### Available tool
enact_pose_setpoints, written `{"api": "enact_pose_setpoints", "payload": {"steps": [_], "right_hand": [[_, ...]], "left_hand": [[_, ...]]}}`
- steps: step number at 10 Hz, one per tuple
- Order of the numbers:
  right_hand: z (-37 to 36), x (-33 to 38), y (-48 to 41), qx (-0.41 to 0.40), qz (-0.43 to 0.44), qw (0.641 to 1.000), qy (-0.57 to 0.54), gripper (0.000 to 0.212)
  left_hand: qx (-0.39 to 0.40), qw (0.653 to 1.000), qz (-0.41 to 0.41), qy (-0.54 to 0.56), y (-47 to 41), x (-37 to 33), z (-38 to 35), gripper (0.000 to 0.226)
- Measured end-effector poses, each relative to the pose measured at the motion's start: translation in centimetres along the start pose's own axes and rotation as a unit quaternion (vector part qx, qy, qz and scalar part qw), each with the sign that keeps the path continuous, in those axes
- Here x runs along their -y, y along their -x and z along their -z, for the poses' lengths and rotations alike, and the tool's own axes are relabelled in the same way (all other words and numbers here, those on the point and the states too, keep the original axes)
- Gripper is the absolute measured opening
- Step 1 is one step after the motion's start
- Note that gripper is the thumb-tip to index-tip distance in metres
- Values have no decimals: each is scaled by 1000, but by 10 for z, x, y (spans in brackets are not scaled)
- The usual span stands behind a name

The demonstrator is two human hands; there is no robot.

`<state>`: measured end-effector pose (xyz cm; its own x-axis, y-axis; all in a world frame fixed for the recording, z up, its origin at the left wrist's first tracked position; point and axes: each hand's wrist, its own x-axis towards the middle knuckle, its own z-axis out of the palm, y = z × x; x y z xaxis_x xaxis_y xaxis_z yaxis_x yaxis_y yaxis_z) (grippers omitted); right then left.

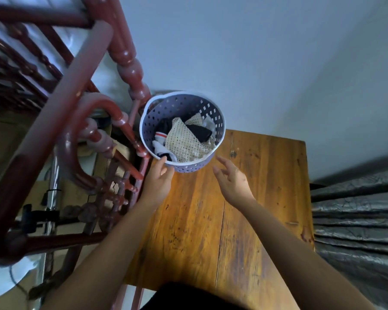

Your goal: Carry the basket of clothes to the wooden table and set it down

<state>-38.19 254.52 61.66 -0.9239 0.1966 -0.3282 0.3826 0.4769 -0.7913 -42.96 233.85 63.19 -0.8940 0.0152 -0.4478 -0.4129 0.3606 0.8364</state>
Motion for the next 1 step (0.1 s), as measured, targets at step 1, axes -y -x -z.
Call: {"api": "enact_pose_setpoints", "payload": {"steps": [1], "right_hand": [[18, -4, 22, -28, 48, 998, 25, 43]], "left_hand": [[18, 1000, -15, -12, 23, -2, 0, 48]]}}
